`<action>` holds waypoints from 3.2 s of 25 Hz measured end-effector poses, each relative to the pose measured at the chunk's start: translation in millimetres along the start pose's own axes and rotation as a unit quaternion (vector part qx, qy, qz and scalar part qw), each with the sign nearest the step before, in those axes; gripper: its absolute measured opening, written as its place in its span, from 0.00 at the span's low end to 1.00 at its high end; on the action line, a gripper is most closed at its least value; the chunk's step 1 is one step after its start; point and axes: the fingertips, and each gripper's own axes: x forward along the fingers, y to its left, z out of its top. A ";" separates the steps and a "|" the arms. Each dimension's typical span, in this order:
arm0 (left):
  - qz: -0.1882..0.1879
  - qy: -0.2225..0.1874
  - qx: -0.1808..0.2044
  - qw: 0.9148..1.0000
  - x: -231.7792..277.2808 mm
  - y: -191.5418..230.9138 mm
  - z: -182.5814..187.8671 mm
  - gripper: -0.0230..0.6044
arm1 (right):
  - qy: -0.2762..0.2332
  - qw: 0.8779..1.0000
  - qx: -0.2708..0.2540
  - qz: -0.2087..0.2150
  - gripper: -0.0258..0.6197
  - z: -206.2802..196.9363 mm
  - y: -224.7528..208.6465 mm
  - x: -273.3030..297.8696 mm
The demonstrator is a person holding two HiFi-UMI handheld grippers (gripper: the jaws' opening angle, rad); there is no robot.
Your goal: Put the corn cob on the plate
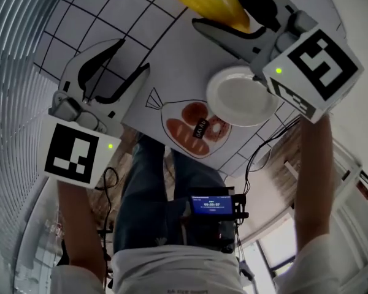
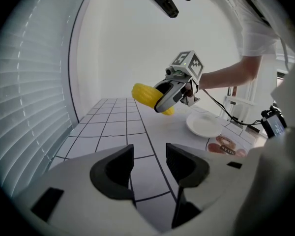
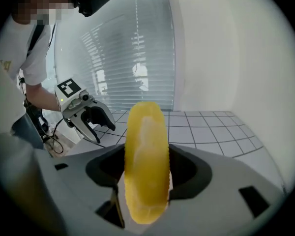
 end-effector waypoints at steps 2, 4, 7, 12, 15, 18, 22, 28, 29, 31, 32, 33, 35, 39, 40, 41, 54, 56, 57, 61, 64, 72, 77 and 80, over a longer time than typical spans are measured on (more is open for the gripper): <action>-0.008 -0.002 0.005 1.000 3.5 -2.7 4.0 0.38 | -0.007 1.000 0.012 -0.025 0.45 -3.7 -1.2 -11.8; -0.012 -0.002 0.011 1.000 6.9 -6.8 8.0 0.38 | -0.011 0.998 0.028 -0.048 0.45 -9.4 0.3 -24.0; -0.014 -0.005 0.019 1.000 11.2 -14.2 17.4 0.38 | -0.015 0.995 0.053 -0.081 0.45 -20.9 4.7 -43.7; -0.045 -0.011 0.038 0.998 27.4 -24.6 31.2 0.38 | -0.001 0.986 0.102 -0.132 0.45 -41.4 11.2 -65.4; -0.065 -0.015 0.037 0.997 37.4 -30.9 40.6 0.38 | 0.001 0.980 0.132 -0.146 0.45 -52.6 14.4 -73.0; -0.083 -0.025 0.040 0.995 45.2 -37.6 50.3 0.38 | 0.014 0.976 0.145 -0.162 0.45 -63.1 13.3 -80.3; -0.109 -0.033 0.072 0.991 52.6 -52.5 64.7 0.38 | 0.016 0.967 0.160 -0.196 0.45 -72.3 12.1 -96.4; -0.142 -0.035 0.108 0.983 60.1 -73.4 87.3 0.38 | 0.001 0.949 0.197 -0.246 0.45 -80.8 18.9 -116.0; -0.146 -0.037 0.113 0.982 60.9 -76.4 90.8 0.38 | 0.003 0.946 0.202 -0.253 0.45 -83.1 21.1 -119.5; -0.154 -0.040 0.120 0.980 62.3 -82.8 95.8 0.38 | 0.008 0.941 0.212 -0.265 0.45 -88.9 25.9 -125.5; -0.159 -0.040 0.122 0.979 63.0 -86.1 97.3 0.38 | 0.012 0.938 0.218 -0.270 0.45 -92.0 28.6 -127.9; -0.165 -0.039 0.124 0.978 64.0 -89.7 98.2 0.38 | 0.016 0.935 0.225 -0.274 0.45 -95.2 31.2 -129.9; -0.179 -0.037 0.129 0.975 66.6 -98.1 98.7 0.38 | 0.028 0.930 0.236 -0.282 0.45 -101.9 36.8 -132.5; -0.204 -0.035 0.138 0.969 71.7 -116.1 93.5 0.38 | 0.064 0.920 0.253 -0.292 0.45 -119.0 53.3 -128.9; -0.208 -0.034 0.138 0.968 73.0 -119.7 91.1 0.38 | 0.070 0.920 0.256 -0.290 0.45 -122.7 57.6 -125.4; -0.212 -0.033 0.139 0.967 74.2 -122.6 88.6 0.38 | 0.074 0.920 0.258 -0.286 0.45 -125.4 61.1 -121.8; -0.224 -0.032 0.131 0.965 76.9 -122.5 75.7 0.38 | 0.220 0.917 0.192 -0.272 0.45 -144.5 71.7 -104.7; -0.226 -0.033 0.128 0.965 77.9 -122.0 74.1 0.38 | 0.221 0.918 0.195 -0.266 0.45 -146.3 71.8 -98.2; -0.226 -0.032 0.129 0.965 78.1 -121.7 72.4 0.38 | 0.222 0.918 0.195 -0.264 0.45 -147.2 71.8 -95.7; -0.227 -0.031 0.133 0.964 77.4 -120.6 66.7 0.38 | 0.227 0.918 0.186 -0.266 0.45 -148.4 71.3 -90.2; -0.234 -0.024 0.121 0.964 77.3 -121.5 64.1 0.38 | 0.226 0.920 0.180 -0.266 0.45 -146.2 71.5 -86.8; -0.236 -0.036 0.116 0.964 80.0 -126.9 68.6 0.37 | 0.220 0.926 0.154 -0.264 0.46 -143.6 72.3 -83.3; -0.242 -0.030 0.102 0.964 77.0 -129.4 59.1 0.37 | 0.197 0.933 0.165 -0.254 0.50 -136.2 77.6 -82.9; -0.237 -0.028 0.109 0.965 74.4 -129.8 56.1 0.37 | 0.196 0.934 0.155 -0.254 0.50 -132.6 78.2 -85.5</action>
